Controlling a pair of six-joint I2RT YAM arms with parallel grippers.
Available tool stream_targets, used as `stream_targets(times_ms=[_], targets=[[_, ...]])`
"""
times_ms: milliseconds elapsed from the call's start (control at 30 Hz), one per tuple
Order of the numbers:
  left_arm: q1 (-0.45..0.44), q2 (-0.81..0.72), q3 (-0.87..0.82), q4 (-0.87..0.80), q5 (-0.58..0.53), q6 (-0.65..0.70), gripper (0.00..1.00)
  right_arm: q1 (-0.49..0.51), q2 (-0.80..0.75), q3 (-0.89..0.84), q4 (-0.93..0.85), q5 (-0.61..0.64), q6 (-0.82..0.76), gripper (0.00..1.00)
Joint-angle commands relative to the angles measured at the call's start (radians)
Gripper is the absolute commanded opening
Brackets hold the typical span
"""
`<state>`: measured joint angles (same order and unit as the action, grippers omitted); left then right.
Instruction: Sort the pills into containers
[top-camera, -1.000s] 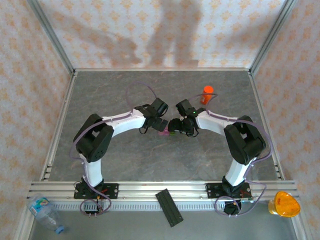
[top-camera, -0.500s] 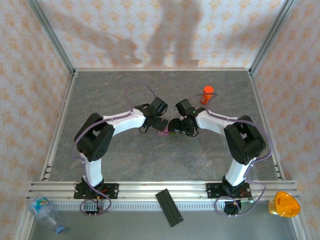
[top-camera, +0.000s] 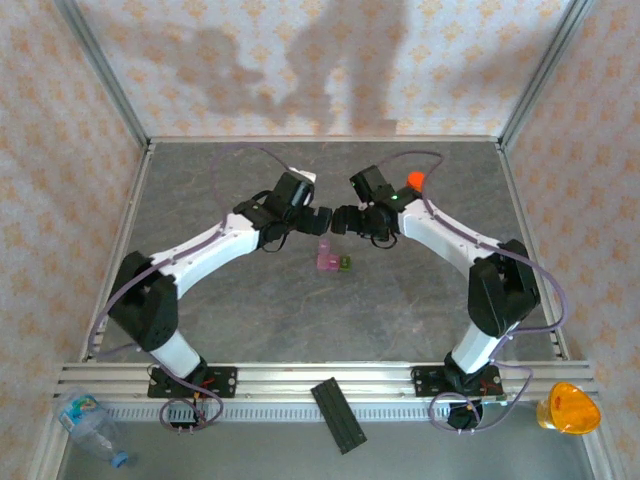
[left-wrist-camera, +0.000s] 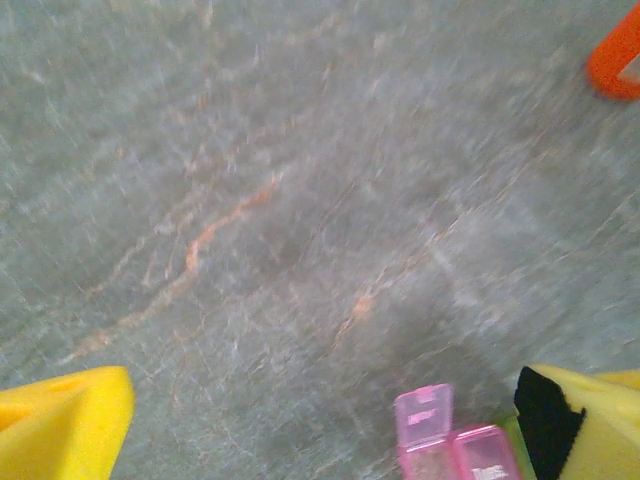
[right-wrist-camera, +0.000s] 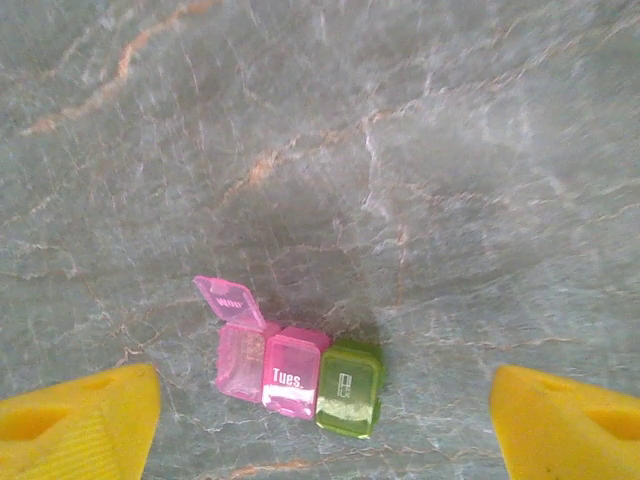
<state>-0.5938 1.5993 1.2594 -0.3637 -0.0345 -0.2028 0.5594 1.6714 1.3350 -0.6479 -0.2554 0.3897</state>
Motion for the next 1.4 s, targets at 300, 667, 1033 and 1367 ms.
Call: stream_targets(times_ms=[300, 667, 1033, 1367], targets=[[0.071, -0.251, -0.133, 0.114, -0.100, -0.035, 1.00, -0.189, 0.019, 0.272, -0.205, 0.372, -0.060, 0.98], [0.161, -0.318, -0.270, 0.245, -0.070, -0.099, 1.00, -0.405, 0.287, 0.599, -0.325, 0.152, -0.092, 0.93], [0.204, -0.281, -0.234, 0.158, 0.059, -0.172, 1.00, -0.408, 0.518, 0.799, -0.429, 0.138, -0.142, 0.89], [0.206, -0.244, -0.227, 0.169, 0.109, -0.178, 1.00, -0.408, 0.563, 0.747, -0.410, 0.173, -0.164, 0.79]])
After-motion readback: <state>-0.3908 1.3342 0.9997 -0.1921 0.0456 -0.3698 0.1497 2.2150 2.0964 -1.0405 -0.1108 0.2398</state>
